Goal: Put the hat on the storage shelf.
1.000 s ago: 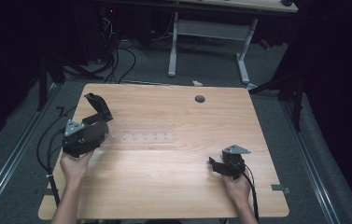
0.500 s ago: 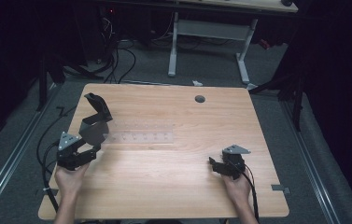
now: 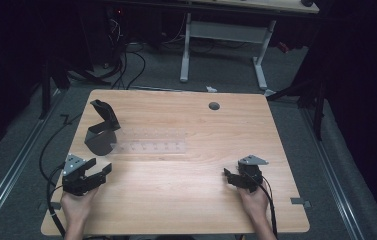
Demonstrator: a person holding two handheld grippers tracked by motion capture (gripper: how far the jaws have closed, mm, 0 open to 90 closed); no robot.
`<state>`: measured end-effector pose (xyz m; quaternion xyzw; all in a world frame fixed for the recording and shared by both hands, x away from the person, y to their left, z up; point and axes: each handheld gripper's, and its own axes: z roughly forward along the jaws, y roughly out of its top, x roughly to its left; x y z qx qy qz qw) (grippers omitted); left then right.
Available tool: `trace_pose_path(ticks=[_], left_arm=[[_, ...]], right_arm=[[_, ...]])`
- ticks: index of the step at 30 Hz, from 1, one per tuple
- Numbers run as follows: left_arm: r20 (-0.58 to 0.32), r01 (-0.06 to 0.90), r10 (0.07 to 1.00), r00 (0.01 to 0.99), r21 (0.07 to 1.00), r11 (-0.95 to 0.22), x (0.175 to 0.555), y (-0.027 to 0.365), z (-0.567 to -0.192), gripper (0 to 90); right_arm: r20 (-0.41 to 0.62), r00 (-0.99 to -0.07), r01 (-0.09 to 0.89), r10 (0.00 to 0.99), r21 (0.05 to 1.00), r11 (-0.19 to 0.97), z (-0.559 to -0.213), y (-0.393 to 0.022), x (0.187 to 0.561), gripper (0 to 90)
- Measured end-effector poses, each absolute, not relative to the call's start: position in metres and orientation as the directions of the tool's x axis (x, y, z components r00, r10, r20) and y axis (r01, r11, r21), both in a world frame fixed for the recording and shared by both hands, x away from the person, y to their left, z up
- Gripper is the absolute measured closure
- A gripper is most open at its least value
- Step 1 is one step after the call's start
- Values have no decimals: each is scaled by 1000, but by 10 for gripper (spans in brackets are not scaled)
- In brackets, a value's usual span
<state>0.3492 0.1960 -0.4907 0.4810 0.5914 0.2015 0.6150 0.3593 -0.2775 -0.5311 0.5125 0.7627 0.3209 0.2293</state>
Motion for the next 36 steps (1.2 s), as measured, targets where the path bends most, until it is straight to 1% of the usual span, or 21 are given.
trace_pose_path(ticks=[8,19,27,31,36], left_arm=[[-533,359,802,270,828,430,337,180,-491,359],[-530,394,778,338,830,395,334,152,-491,360],[-531,415,767,360,827,379,338,135,-496,361],[-546,422,757,358,818,390,341,128,-500,363],[-526,440,766,370,825,354,343,113,-507,366]], right_arm=[[-22,-370,634,929,725,270,-531,-278,359,346],[-22,-370,634,929,725,270,-531,-278,359,346],[-23,-370,635,929,724,270,-531,-278,359,346],[-23,-370,634,929,724,271,-531,-278,359,346],[-23,-370,634,929,724,271,-531,-278,359,345]])
